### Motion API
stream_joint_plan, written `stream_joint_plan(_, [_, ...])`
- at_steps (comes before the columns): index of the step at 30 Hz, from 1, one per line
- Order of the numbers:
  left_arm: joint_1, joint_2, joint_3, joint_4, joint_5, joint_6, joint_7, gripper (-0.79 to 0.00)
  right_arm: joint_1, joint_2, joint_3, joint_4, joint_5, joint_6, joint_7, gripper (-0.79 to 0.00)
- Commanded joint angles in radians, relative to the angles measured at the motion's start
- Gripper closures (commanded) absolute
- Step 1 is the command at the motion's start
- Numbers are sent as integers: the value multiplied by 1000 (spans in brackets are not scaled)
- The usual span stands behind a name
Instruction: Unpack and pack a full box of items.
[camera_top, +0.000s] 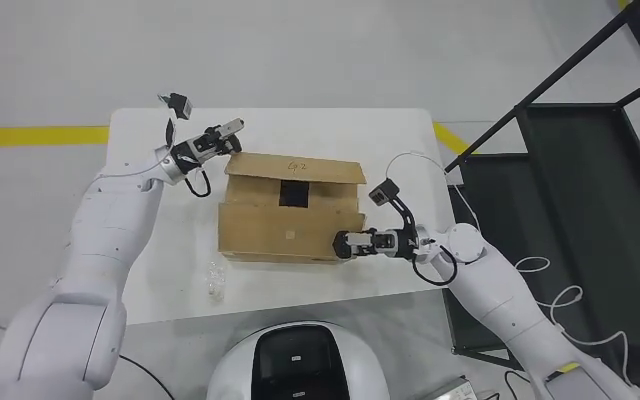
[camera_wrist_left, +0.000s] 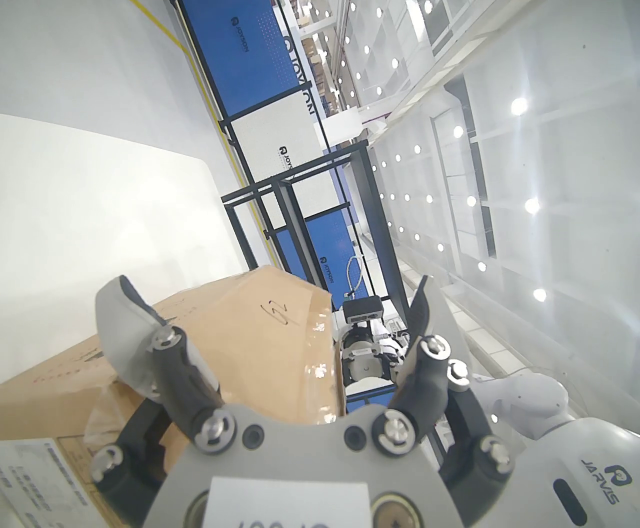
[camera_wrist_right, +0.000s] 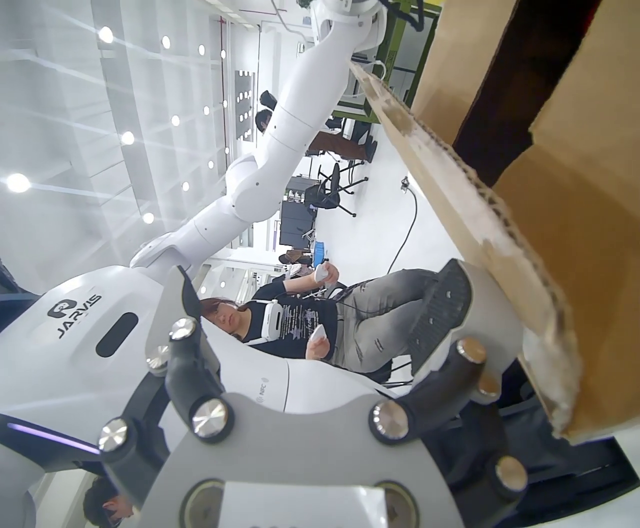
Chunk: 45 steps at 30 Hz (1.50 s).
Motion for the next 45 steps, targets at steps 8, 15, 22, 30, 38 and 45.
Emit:
stream_joint_plan(8, [78,65,73,-159,57,10,-10,-785,-8,-2,29,-36,-72,1,-103,-785])
stream_joint_plan(15, [102,102,122,-213,44,-3,3,-785,26,-7,39,-24,-154,54,-196,-785])
stream_joint_plan(22, [105,136,155,-237,38,-22,22,-785,78,-21,18,19,-181,88,-238,-785])
stream_joint_plan(30, [111,166,195,-274,20,-31,31,-785,125,-33,-5,76,-245,132,-273,-785])
stream_joint_plan(38, [155,213,184,-338,-51,-55,56,-785,155,-45,-25,110,-274,148,-277,-785])
stream_joint_plan(45, [245,277,96,-378,-65,-84,84,-785,167,-50,-27,117,-291,161,-275,-785])
